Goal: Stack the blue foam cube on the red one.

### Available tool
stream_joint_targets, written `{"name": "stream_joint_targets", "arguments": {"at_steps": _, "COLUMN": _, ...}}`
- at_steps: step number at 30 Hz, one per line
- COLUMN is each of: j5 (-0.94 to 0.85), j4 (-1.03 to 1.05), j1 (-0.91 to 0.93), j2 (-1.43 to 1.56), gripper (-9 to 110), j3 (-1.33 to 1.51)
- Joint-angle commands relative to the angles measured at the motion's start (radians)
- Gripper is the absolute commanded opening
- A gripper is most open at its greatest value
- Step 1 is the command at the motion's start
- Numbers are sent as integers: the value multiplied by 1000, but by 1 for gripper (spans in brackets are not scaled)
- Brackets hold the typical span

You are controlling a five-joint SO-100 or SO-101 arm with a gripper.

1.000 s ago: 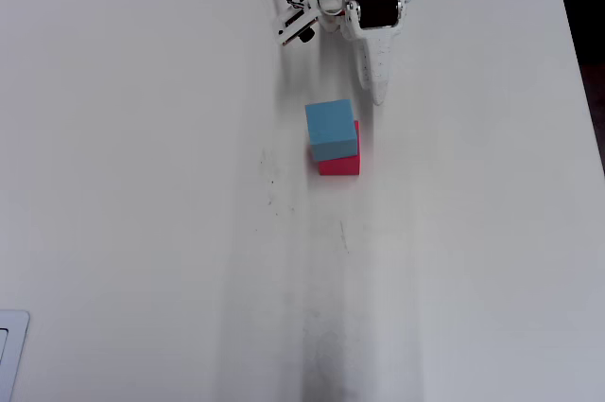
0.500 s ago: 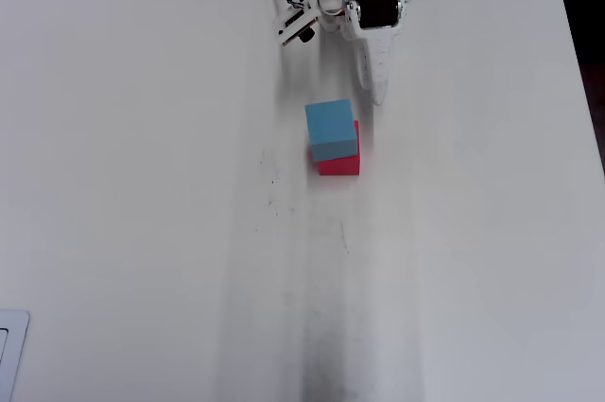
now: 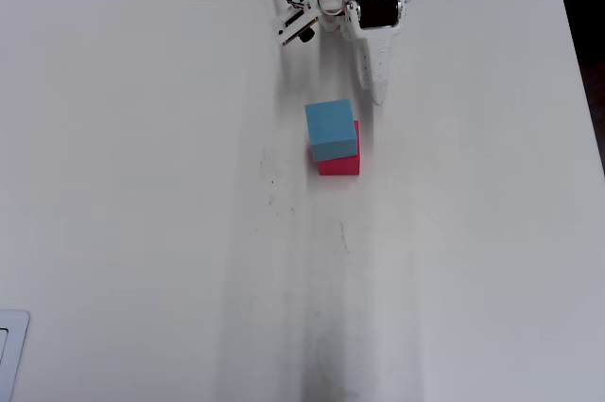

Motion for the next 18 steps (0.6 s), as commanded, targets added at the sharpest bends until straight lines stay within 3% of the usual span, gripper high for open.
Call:
{"name": "stream_joint_targets", "arguments": {"at_steps": 1, "j5": 3, "j4": 2, "j1": -2, "j2": 2, "gripper": 24, "j3": -6}}
{"name": "stream_joint_targets", "arguments": {"at_steps": 18, "j5": 3, "j4": 2, "j1": -2, "j2": 2, "gripper": 24, "j3": -6}}
